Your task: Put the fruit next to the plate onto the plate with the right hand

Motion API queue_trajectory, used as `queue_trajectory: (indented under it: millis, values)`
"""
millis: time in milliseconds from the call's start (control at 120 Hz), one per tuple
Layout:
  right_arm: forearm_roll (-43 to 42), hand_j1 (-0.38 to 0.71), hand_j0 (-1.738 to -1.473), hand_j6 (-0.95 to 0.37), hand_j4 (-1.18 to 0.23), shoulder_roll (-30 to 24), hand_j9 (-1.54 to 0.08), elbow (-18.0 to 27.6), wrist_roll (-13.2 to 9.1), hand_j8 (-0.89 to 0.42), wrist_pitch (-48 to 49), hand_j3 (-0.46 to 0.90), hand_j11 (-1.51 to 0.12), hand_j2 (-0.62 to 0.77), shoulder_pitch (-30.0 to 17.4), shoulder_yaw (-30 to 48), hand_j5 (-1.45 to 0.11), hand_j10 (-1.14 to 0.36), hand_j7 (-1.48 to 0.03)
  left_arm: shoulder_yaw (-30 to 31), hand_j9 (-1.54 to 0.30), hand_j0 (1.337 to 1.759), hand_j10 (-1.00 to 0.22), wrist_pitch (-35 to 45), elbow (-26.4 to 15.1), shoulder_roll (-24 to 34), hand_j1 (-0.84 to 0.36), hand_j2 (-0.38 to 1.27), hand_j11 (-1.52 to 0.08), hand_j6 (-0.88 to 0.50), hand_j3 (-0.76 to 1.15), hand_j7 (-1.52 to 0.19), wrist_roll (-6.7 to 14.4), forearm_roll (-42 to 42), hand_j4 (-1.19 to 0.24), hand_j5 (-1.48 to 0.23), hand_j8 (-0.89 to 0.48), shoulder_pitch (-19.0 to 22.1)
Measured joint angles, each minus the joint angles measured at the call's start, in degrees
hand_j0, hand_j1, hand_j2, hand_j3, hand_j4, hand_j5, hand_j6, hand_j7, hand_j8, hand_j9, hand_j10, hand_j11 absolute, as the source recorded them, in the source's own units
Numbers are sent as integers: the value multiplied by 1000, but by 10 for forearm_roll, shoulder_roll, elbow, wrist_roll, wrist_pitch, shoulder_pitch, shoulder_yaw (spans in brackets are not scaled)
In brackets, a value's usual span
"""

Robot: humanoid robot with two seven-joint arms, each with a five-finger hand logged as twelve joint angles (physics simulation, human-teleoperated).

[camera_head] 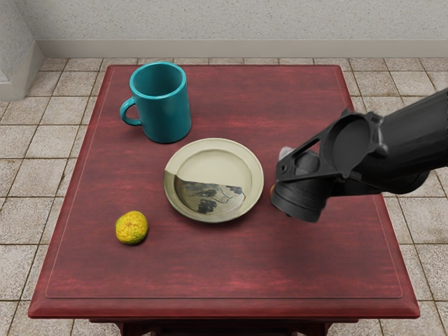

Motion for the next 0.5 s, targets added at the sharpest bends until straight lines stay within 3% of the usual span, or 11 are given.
queue_trajectory:
  millis: [500]
  values:
    - [-14, -41, -1658, -258, -257, 1, -334, -37, 0, -257, 0, 0, -334, -51, -34, 10, -334, -257, -334, 0, -318, 1658, -245, 0, 0, 0, 55, 49, -318, -245, 0, -318, 0, 0, -245, -318, -245, 0]
